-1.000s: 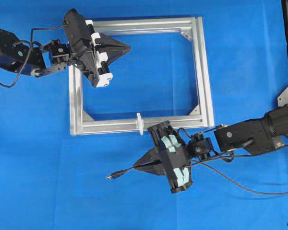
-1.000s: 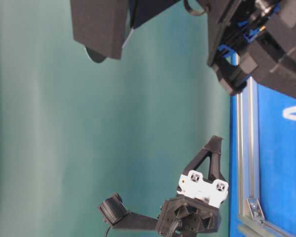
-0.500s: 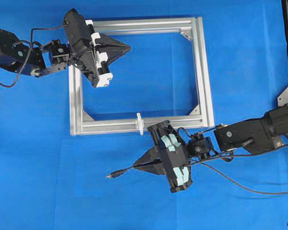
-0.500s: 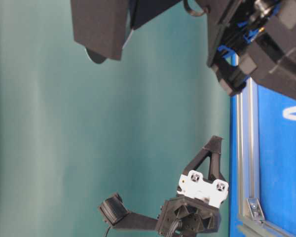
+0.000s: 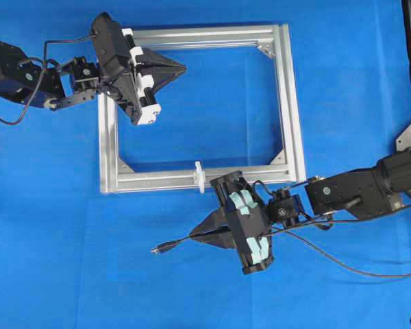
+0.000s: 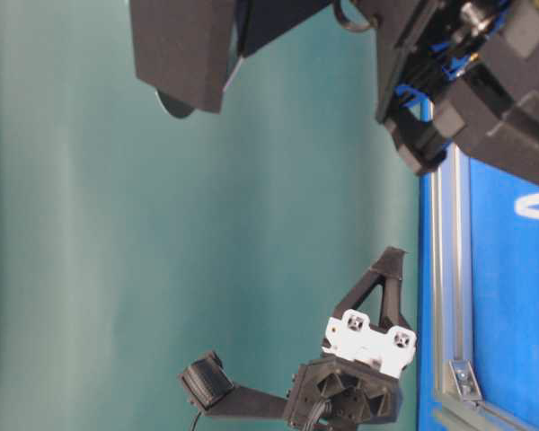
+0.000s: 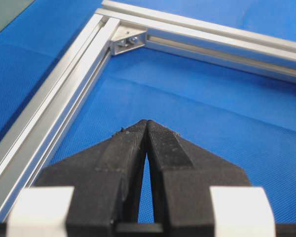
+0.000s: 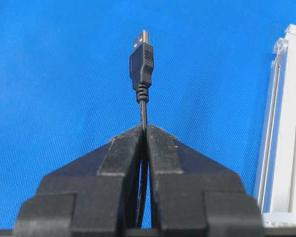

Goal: Insert the wire through the string loop located in the center.
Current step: 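Lift the cable and carry it toward the white zip-tie loop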

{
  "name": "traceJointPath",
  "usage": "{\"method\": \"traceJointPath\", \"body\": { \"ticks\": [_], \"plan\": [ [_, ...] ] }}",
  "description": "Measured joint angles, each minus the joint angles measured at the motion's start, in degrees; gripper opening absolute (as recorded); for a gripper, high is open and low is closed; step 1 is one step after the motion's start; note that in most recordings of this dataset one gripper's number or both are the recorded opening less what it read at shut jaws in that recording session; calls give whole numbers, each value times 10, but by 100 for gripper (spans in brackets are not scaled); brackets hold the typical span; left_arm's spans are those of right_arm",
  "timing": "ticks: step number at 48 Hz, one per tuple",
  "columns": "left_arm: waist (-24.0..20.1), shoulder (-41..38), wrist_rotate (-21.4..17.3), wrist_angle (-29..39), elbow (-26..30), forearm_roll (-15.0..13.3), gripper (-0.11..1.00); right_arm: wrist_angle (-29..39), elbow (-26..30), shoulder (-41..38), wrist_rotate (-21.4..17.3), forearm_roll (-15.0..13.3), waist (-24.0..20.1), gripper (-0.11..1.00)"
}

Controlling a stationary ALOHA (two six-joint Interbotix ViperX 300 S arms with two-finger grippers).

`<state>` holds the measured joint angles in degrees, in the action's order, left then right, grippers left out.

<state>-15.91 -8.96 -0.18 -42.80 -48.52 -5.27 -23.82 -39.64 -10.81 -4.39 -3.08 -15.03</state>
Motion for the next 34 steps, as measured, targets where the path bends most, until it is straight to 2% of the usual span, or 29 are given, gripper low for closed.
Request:
{"method": "traceJointPath", "body": {
  "ticks": [12, 34],
  "plan": [
    [0, 0, 0, 0, -3, -1, 0, 1, -44, 28, -1, 11, 3, -2],
    [0, 3, 0, 0, -5, 0, 0, 2, -191, 150, -1, 58, 12, -2]
  ]
}}
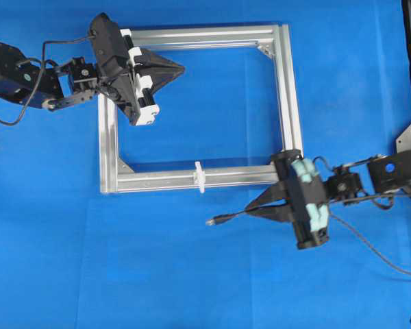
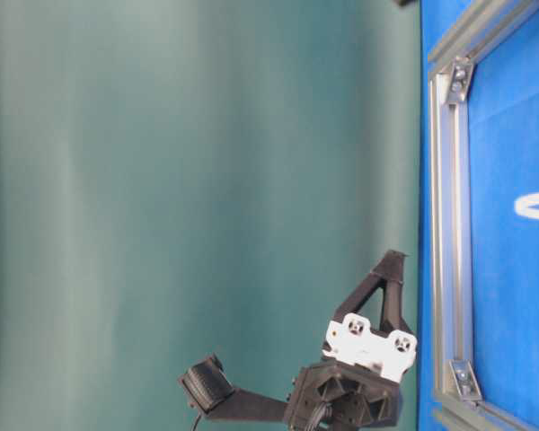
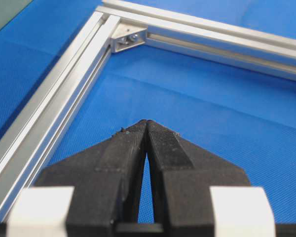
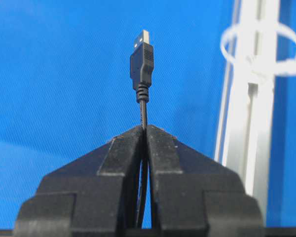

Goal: Insert the wire through the string loop located in the center.
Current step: 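Lift the cable and carry it toward the white zip-tie loop, then align the USB plug with the zip-tie loop opening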

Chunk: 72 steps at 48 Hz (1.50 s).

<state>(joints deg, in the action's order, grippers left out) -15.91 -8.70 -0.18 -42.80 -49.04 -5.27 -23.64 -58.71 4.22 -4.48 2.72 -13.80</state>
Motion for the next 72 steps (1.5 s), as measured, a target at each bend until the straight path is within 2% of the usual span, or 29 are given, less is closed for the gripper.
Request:
{"method": "traceJointPath", "body": {
  "ticks": [6, 21, 44, 72],
  "plan": [
    [0, 0, 0, 0, -1, 0, 0, -1, -18, 14, 0, 9, 4, -2],
    [0, 1, 0, 0, -4, 0, 0, -1, -18, 16, 0, 11, 18, -2],
    [0, 4, 0, 0, -7, -1, 0, -12, -21, 16, 3, 11, 94, -2],
    [0, 4, 0, 0, -8, 0, 0, -32, -24, 15, 4, 10, 98, -2]
  ]
}}
